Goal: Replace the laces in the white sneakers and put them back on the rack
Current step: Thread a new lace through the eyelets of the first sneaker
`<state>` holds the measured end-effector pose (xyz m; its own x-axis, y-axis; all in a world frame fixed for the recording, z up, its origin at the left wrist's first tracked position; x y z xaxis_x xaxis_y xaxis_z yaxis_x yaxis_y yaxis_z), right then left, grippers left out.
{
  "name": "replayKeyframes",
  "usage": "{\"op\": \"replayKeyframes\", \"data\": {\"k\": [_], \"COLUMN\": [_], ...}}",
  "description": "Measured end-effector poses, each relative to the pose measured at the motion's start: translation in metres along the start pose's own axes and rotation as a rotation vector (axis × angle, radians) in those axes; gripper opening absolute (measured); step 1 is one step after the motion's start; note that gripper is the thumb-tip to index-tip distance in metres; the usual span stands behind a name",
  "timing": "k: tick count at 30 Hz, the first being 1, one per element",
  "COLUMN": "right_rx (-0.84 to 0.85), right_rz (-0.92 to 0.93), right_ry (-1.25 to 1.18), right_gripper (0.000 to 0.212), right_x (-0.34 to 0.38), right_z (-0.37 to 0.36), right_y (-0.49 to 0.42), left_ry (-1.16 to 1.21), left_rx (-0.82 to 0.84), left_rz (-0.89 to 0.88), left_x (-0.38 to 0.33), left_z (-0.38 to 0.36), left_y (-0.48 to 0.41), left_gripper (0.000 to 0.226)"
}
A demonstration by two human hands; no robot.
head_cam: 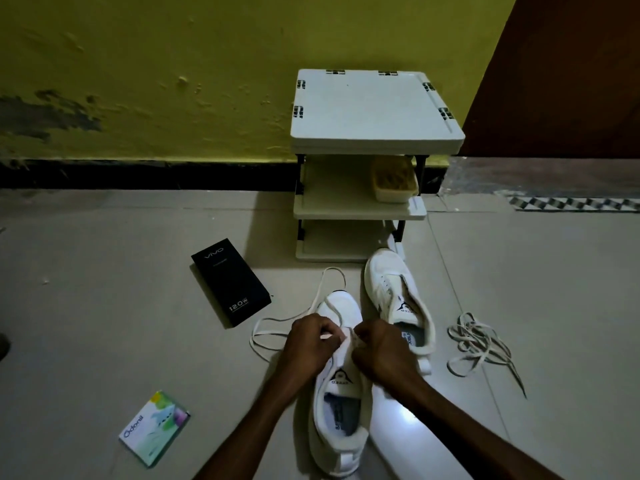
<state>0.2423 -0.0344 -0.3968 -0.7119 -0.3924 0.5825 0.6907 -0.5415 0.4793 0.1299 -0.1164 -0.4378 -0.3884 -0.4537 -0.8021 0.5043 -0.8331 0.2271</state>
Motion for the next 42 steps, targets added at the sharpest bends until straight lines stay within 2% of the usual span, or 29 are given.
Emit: {"op": "replayKeyframes", "data": {"k": [5, 8, 12, 20, 22, 25, 29, 38, 40, 42], "right_rx": [0.045, 0.066, 0.028, 0.04, 0.043, 0.045, 0.067, 0.066, 0.071, 0.071], "right_rz": [-0.01, -0.022, -0.051, -0.036, -0.024, -0.021, -0.001, -0.004, 0.011, 0.026], "right_ry": [-0.188, -0.242, -0.249, -0.238, -0.242, -0.243, -0.266, -0.276, -0.305, -0.346], "right_gripper": [0.025, 0.033, 0.027, 0.033, 0.032, 0.03, 0.03, 0.02, 0.019, 0.028], "right_x": [-0.004, -0.001, 0.0, 0.002, 0.002, 0.001, 0.0, -0.007, -0.009, -0.009], "right_z": [0.0, 0.001, -0.004, -0.003, -0.002, 0.0, -0.003, -0.012, -0.01, -0.009], "right_y": [-0.002, -0.002, -0.004, -0.004, -0.004, -0.006, -0.004, -0.009, -0.008, -0.007], "left_ry": [0.126, 0.05, -0.056, 0.277, 0.287, 0.208, -0.012, -0.322, -0.235, -0.021], "left_rx": [-0.119, -0.188, -0.245, -0.252, -0.27, -0.284, -0.277, -0.21, -0.198, -0.186], "left_rz": [0.042, 0.058, -0.073, 0.074, 0.098, 0.078, 0.036, 0.077, 0.11, 0.16], "left_x": [0.011, 0.016, 0.015, 0.02, 0.018, 0.014, 0.005, -0.019, -0.015, -0.007], "left_z": [-0.002, -0.008, -0.014, -0.019, -0.019, -0.016, -0.012, -0.011, -0.01, -0.009], "left_y": [0.005, 0.008, 0.005, 0.001, 0.003, 0.007, 0.012, 0.017, 0.014, 0.012], "left_gripper": [0.009, 0.01, 0.006, 0.011, 0.01, 0.006, 0.006, 0.014, 0.01, 0.009]}}
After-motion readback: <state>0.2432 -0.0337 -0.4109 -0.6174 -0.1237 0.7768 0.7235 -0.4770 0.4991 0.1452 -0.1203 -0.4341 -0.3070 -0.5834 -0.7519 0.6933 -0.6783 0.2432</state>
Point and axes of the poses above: each hand's wrist, its own y-axis away from the middle knuckle, its own z-axis out of the back of the hand, x = y × z, the point moved 3 cm from there along -y, towards the middle knuckle, and after that the axes turned 11 degrees about x, right-handed, at the moved point
